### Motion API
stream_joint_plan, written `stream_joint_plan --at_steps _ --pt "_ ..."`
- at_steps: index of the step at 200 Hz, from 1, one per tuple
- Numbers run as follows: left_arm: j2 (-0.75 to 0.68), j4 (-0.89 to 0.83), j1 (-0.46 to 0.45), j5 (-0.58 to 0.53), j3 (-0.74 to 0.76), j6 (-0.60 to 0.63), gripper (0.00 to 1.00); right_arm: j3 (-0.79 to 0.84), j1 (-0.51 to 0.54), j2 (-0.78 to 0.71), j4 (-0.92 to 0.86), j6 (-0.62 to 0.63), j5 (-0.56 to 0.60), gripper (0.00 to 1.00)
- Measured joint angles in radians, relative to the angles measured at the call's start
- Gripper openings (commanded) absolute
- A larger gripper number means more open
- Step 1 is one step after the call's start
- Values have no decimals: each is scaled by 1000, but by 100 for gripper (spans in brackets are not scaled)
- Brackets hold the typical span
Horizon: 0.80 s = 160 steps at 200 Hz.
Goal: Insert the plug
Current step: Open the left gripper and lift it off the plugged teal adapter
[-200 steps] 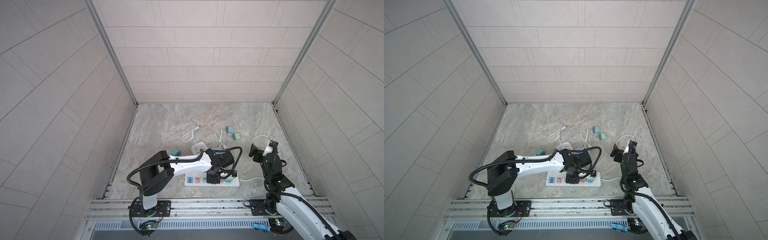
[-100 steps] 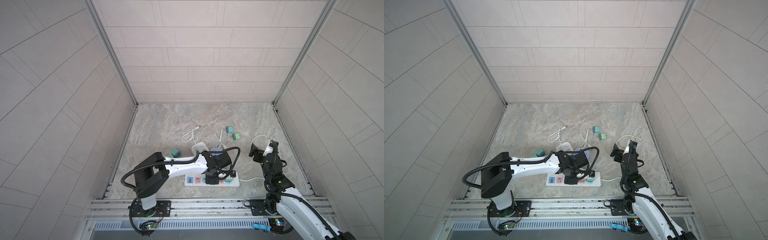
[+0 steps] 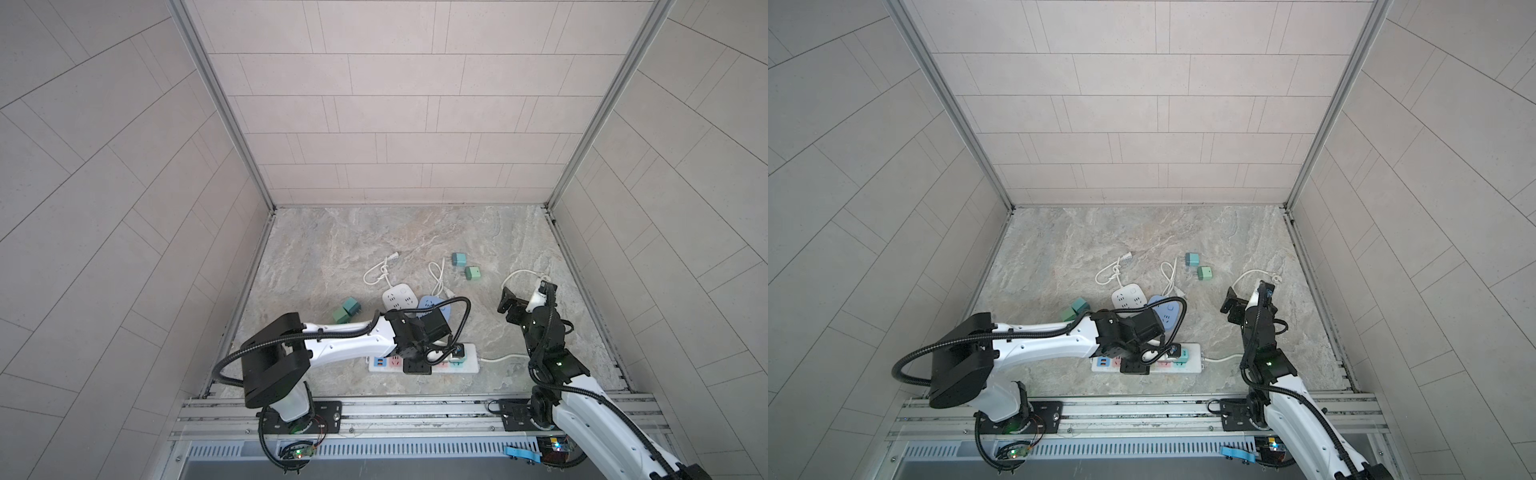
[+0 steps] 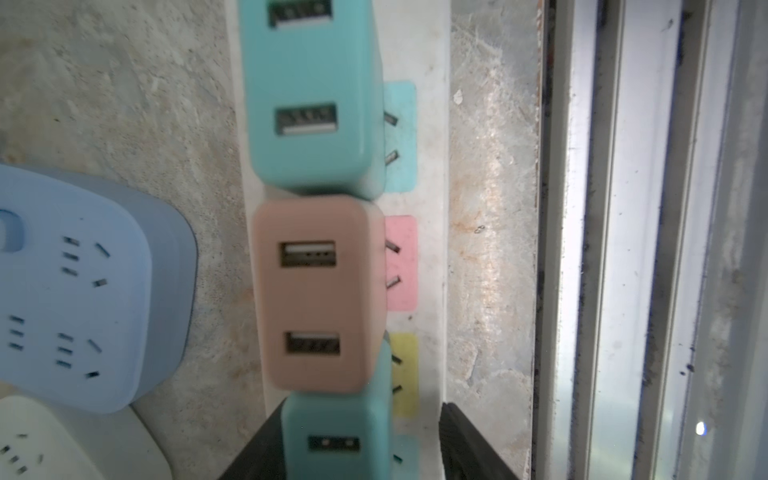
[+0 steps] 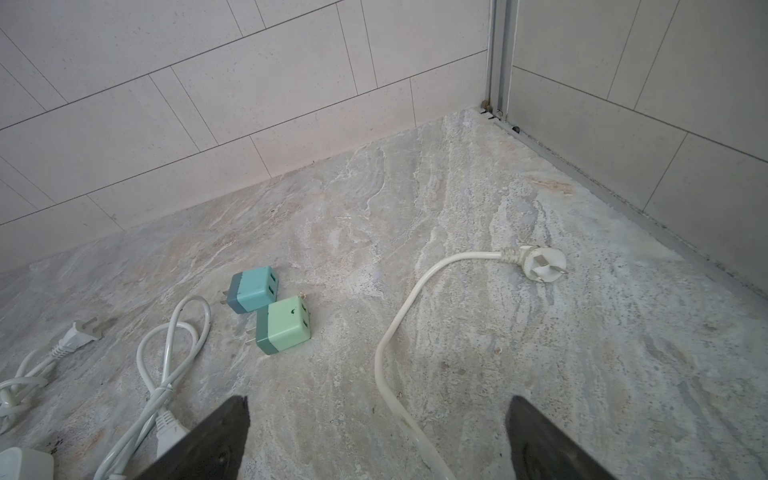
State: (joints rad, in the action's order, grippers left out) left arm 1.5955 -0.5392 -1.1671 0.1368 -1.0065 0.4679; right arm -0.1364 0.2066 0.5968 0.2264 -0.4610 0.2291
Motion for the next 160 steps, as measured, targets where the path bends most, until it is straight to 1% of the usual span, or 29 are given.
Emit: stream_joint_plan --at_steps 23,39,56,67,81,83,85,99,119,129,145,160 --pt "-32 14 3 -10 6 -6 54 0 0 -2 0 0 0 98" --pt "-54 25 5 -18 11 -10 54 0 0 0 0 0 0 98" --pt "-98 64 11 -29 39 -26 59 0 0 2 0 0 0 100" --pt "-148 102 19 -38 75 -49 64 0 0 2 0 1 0 100" --pt "-243 168 34 -64 136 -82 82 0 0 2 0 0 0 100" --pt "-254 175 36 -66 142 -83 88 0 0 2 0 0 0 100" --pt "-269 188 38 -71 151 -95 91 0 0 2 0 0 1 100" --pt "-390 294 54 -123 232 -137 100 -2 0 0 -10 -8 18 100" --pt "-541 496 66 -216 361 -182 100 -19 0 4 -51 -53 75 100" --pt "-598 607 66 -277 426 -228 100 -35 0 9 -77 -75 102 100" --pt "-649 748 73 -376 508 -311 100 -61 0 21 -104 -97 127 100" --pt "-671 801 105 -444 543 -372 100 -80 0 28 -127 -114 146 100"
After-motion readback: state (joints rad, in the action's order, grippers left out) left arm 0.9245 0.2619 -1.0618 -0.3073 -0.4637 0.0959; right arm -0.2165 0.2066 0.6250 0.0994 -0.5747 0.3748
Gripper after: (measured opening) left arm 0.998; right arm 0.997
